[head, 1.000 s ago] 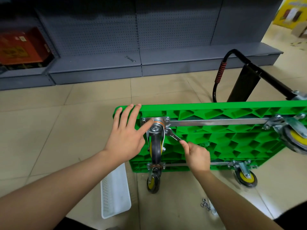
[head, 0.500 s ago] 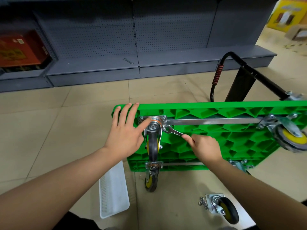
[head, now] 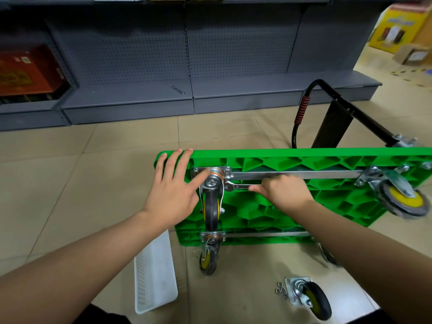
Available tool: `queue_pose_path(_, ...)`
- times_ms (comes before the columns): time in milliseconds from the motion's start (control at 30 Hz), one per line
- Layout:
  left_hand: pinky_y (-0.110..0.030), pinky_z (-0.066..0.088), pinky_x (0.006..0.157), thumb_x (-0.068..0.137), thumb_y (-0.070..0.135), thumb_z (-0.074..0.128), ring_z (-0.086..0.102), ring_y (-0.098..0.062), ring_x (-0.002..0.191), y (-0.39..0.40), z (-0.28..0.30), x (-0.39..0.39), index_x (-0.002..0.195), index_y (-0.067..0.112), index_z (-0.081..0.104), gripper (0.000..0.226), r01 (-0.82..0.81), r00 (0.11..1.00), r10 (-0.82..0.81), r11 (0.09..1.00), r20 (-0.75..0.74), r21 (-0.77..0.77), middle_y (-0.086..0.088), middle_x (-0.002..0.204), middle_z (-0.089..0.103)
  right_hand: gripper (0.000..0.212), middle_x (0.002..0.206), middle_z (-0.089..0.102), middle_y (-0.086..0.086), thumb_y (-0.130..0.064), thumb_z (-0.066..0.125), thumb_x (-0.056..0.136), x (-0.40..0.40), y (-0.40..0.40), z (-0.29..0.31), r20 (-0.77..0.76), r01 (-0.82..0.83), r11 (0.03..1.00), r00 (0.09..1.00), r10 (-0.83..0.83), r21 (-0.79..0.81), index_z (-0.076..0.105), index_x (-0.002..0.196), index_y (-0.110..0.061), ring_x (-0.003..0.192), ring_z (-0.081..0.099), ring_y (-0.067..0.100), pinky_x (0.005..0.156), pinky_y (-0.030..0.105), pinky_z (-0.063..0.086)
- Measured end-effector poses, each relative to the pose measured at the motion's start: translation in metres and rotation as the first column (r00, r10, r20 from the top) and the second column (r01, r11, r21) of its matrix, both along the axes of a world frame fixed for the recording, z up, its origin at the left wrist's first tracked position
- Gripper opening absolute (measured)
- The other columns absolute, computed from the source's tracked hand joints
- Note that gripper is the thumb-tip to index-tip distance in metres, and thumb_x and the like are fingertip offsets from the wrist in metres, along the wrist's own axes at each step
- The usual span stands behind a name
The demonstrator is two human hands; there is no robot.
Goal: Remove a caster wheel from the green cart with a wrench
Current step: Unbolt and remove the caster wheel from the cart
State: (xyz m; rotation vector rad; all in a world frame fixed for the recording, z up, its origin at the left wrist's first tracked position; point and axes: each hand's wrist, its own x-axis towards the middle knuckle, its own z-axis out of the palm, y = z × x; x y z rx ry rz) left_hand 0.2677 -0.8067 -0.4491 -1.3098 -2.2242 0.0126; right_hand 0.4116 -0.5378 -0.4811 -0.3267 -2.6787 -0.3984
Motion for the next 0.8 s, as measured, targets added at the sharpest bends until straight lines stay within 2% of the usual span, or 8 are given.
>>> queue_pose_path(100,-0.066,0.02,0.116,0.081,0.023,0.062,0.029,-0.049,0.143,0.0,0.001,0.001,0.138,0.03,0.057,0.058,0.004,1.0,-0.004,1.0,0.004,0.009,-0.027,0.156,0.032,0.058,0.039,0.05,0.007,-0.057,0.081,0.073,0.003,-0.006,-0.005,0.049,0.067,0.997,0.997,-0.066,-0.025,0.051,0.046,-0.015,0.033,0.053,0.03,0.042,0.025,0.028)
queue_pose_path(200,-0.066,0.02,0.116,0.081,0.023,0.062,0.029,-0.048,0.144,0.0,0.001,0.001,0.139,0.031,0.056,0.059,0.001,1.0,-0.001,1.0,0.01,-0.002,-0.027,0.157,0.031,0.054,0.074,0.069,0.011,-0.067,0.046,0.094,0.005,-0.019,-0.012,0.173,0.126,0.985,0.979,-0.104,-0.121,0.059,0.072,-0.019,0.072,0.069,0.037,0.058,0.033,0.037)
queue_pose_path(233,-0.066,0.02,0.116,0.081,0.023,0.062,0.028,-0.048,0.144,-0.001,0.001,0.0,0.14,0.032,0.055,0.06,-0.001,1.0,0.001,1.0,0.008,-0.004,-0.027,0.157,0.031,0.055,0.078,0.069,0.01,-0.068,0.041,0.095,0.005,-0.019,-0.017,0.174,0.145,0.978,0.978,-0.118,-0.152,0.058,0.075,-0.02,0.076,0.069,0.037,0.059,0.033,0.036)
queue_pose_path(267,-0.066,0.02,0.116,0.081,0.023,0.062,0.028,-0.048,0.144,-0.001,0.0,0.0,0.14,0.032,0.055,0.061,0.0,1.0,0.0,1.0,0.006,-0.003,-0.026,0.157,0.031,0.053,0.073,0.068,0.01,-0.067,0.044,0.094,0.005,-0.018,-0.019,0.178,0.156,0.977,0.976,-0.129,-0.147,0.055,0.071,-0.02,0.071,0.068,0.037,0.057,0.033,0.035)
queue_pose_path(333,-0.066,0.021,0.116,0.081,0.022,0.062,0.028,-0.048,0.144,-0.001,0.0,0.0,0.14,0.032,0.055,0.061,0.002,1.0,-0.002,1.0,-0.003,0.003,-0.026,0.157,0.031,0.055,0.051,0.057,0.008,-0.062,0.062,0.087,0.007,-0.016,-0.027,0.122,0.143,0.979,0.985,-0.126,-0.145,0.045,0.057,-0.02,0.044,0.058,0.034,0.045,0.029,0.03)
queue_pose_path(400,-0.066,0.021,0.116,0.081,0.022,0.062,0.029,-0.048,0.144,-0.001,-0.001,0.0,0.14,0.031,0.055,0.06,0.0,1.0,0.0,1.0,-0.012,0.006,-0.027,0.156,0.032,0.06,0.039,0.045,0.006,-0.062,0.057,0.086,0.008,-0.01,-0.034,-0.002,0.084,0.99,0.996,-0.085,-0.11,0.043,0.048,-0.018,0.029,0.046,0.031,0.04,0.025,0.025)
queue_pose_path(533,-0.066,0.02,0.115,0.081,0.023,0.062,0.03,-0.048,0.143,0.002,-0.001,0.001,0.138,0.031,0.057,0.058,-0.01,1.0,0.01,1.0,-0.017,0.009,-0.027,0.156,0.033,0.061,0.037,0.043,0.006,-0.062,0.043,0.087,0.006,-0.005,-0.019,-0.131,0.002,1.0,0.991,-0.003,-0.014,0.043,0.045,-0.017,0.027,0.044,0.029,0.042,0.023,0.021)
queue_pose_path(800,-0.066,0.02,0.116,0.081,0.023,0.062,0.03,-0.048,0.143,0.0,0.0,0.001,0.139,0.031,0.056,0.059,-0.008,1.0,0.008,1.0,-0.02,0.002,-0.027,0.156,0.032,0.064,0.042,0.052,0.005,-0.064,0.037,0.091,0.003,0.008,-0.004,-0.063,-0.06,0.997,0.996,0.063,0.054,0.049,0.049,-0.017,0.035,0.054,0.03,0.045,0.025,0.021)
